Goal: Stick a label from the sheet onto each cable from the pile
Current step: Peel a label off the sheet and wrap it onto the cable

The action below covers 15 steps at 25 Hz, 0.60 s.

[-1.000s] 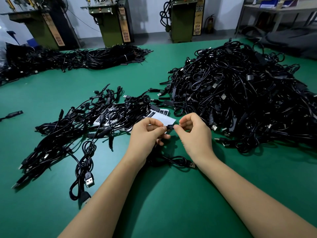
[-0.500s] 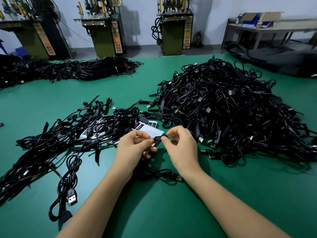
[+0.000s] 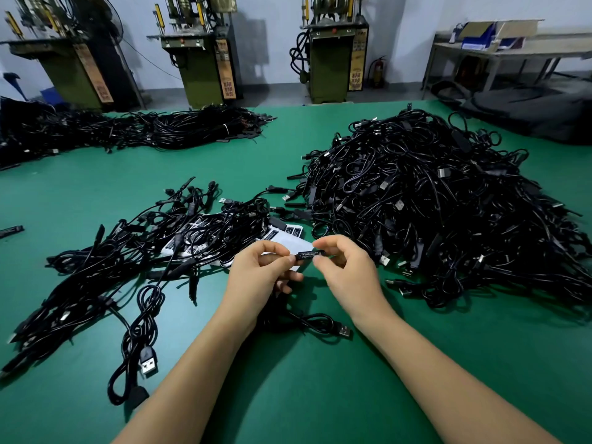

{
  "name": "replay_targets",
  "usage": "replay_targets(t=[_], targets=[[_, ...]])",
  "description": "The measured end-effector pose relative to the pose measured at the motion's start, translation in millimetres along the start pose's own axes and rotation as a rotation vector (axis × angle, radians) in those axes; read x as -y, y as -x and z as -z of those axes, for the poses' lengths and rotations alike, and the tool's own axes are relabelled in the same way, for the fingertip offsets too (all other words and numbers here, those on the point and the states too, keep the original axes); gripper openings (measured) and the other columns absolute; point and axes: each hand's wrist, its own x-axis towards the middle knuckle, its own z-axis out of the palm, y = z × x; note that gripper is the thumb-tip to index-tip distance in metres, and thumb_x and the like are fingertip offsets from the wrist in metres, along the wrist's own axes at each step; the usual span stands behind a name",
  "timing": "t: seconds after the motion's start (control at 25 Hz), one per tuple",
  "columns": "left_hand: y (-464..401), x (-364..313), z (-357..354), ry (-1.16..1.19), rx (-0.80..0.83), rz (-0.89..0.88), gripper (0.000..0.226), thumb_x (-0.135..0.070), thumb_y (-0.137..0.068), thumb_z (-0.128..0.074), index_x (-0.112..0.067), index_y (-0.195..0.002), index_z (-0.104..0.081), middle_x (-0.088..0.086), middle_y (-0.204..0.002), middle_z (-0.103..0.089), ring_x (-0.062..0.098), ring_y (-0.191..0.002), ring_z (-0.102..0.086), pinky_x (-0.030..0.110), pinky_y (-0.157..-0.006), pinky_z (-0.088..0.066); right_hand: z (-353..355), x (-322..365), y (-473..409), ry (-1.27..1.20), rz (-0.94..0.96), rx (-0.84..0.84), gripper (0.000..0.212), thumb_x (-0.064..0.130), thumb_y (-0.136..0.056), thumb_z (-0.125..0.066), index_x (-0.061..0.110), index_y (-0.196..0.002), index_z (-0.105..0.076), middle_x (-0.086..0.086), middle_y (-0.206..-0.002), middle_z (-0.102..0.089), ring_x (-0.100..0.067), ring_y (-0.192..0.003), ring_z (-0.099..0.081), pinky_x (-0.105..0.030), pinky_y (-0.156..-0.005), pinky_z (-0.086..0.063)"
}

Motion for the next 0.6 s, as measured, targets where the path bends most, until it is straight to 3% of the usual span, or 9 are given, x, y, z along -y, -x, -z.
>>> replay_targets(t=[0.32, 0.44, 0.6], targets=[[-0.7, 0.7, 0.8, -0.025, 0.007, -0.030, 0.010, 0.003, -0.088, -0.060, -0.006, -0.087, -0.057, 0.008, -0.068, -0.070, 0.016, -0.055, -0.066, 0.020, -0.039, -0.040, 1.5, -2.8, 1.1, 0.069, 0.074, 0.070, 0.019, 0.021, -0.082, -0.075, 0.031, -0.095, -0.066, 0.011, -0.086, -0.069, -0.001, -0.083, -0.063, -0.022, -0.078, -0.049], [-1.0, 2.5, 1.0, -0.039, -0.009, -0.052, 0.010, 0.003, -0.088, -0.060, -0.006, -0.088, -0.058, 0.006, -0.070, -0.071, 0.018, -0.056, -0.066, 0.020, -0.039, -0.039, 1.6, -2.0, 1.0, 0.021, 0.064, 0.005, 0.015, 0.020, -0.084, -0.073, 0.028, -0.093, -0.065, 0.009, -0.079, -0.066, 0.000, -0.076, -0.061, -0.013, -0.069, -0.046], [1.6, 5.6, -1.6, -0.048, 0.005, -0.102, 0.011, 0.005, -0.086, -0.062, -0.005, -0.086, -0.060, 0.009, -0.071, -0.071, 0.020, -0.068, -0.071, 0.022, -0.048, -0.049, 0.7, -2.2, 0.3, 0.042, 0.015, -0.116, 0.013, 0.023, -0.083, -0.074, 0.029, -0.088, -0.063, 0.010, -0.077, -0.066, 0.001, -0.074, -0.061, -0.008, -0.064, -0.044]])
